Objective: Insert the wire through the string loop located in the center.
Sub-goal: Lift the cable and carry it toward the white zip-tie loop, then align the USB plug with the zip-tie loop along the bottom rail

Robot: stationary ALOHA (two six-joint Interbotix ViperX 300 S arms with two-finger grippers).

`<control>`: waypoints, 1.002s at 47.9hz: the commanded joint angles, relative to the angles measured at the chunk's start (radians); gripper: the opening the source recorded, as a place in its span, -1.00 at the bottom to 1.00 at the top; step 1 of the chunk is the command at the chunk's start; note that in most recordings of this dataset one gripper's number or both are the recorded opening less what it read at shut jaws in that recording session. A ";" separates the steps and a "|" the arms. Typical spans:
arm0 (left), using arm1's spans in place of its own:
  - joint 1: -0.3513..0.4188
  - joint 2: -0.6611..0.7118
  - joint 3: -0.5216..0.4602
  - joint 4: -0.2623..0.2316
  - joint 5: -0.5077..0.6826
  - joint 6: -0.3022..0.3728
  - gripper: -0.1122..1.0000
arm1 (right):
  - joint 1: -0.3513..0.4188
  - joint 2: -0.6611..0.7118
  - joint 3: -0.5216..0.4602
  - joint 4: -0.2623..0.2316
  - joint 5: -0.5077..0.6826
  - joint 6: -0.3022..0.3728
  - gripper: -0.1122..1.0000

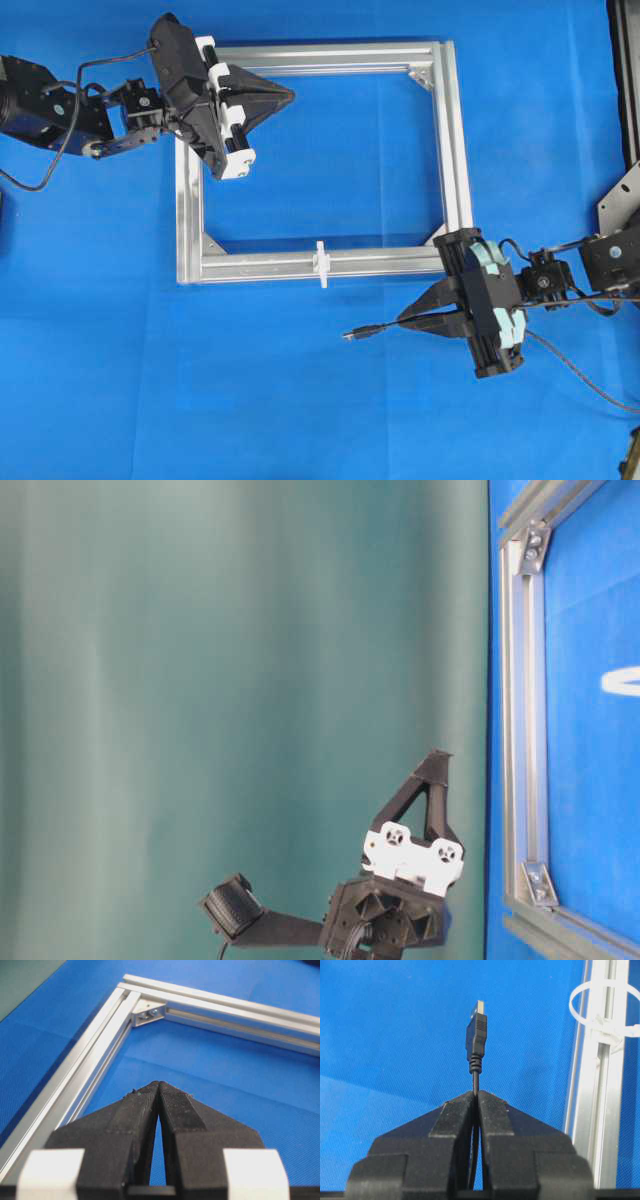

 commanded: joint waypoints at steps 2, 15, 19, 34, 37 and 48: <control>-0.002 -0.029 -0.008 0.002 -0.006 0.000 -0.80 | -0.020 -0.014 -0.006 0.003 -0.020 -0.005 -0.84; 0.000 -0.029 -0.008 0.003 -0.006 0.000 -0.80 | -0.144 -0.015 -0.003 -0.002 -0.023 -0.011 -0.84; -0.002 -0.029 -0.008 0.003 -0.006 -0.002 -0.80 | -0.173 -0.015 0.002 -0.002 -0.021 -0.011 -0.84; 0.000 -0.029 -0.011 0.003 -0.006 -0.002 -0.80 | -0.198 -0.014 0.006 -0.003 -0.025 -0.011 -0.84; -0.002 -0.029 -0.012 0.003 -0.006 -0.002 -0.80 | -0.199 -0.014 0.005 -0.003 -0.025 -0.011 -0.84; 0.000 -0.029 -0.011 0.003 -0.006 -0.002 -0.80 | -0.198 -0.014 0.005 -0.003 -0.035 -0.011 -0.84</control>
